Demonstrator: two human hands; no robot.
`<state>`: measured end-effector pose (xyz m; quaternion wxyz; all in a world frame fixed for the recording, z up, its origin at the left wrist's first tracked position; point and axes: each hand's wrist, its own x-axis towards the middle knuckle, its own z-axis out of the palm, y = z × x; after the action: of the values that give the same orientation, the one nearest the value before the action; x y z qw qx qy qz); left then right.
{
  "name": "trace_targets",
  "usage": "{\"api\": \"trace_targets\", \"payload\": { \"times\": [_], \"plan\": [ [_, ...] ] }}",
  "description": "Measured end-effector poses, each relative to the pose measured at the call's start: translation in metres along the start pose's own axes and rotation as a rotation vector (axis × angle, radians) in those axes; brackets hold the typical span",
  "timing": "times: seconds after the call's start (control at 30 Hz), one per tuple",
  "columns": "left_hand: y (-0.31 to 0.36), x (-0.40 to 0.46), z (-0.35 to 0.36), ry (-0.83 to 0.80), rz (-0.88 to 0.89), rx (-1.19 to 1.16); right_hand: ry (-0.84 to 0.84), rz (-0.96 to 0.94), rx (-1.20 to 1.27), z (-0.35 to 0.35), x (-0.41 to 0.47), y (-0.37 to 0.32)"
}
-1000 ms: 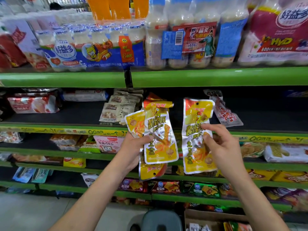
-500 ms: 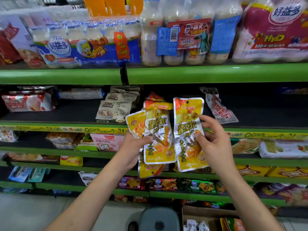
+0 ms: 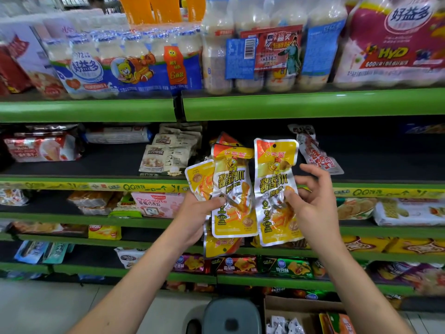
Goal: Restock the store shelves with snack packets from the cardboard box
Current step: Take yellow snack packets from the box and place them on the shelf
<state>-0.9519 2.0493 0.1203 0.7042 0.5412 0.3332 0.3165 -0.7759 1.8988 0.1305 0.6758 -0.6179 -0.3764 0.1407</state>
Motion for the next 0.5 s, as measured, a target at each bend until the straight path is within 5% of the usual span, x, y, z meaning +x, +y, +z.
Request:
{"api": "trace_targets", "payload": {
  "times": [0.5],
  "plan": [
    [-0.0008, 0.0053, -0.0022, -0.009, -0.008, -0.004, 0.037, 0.004, 0.04, -0.0039, 0.004, 0.0012]
  ]
}}
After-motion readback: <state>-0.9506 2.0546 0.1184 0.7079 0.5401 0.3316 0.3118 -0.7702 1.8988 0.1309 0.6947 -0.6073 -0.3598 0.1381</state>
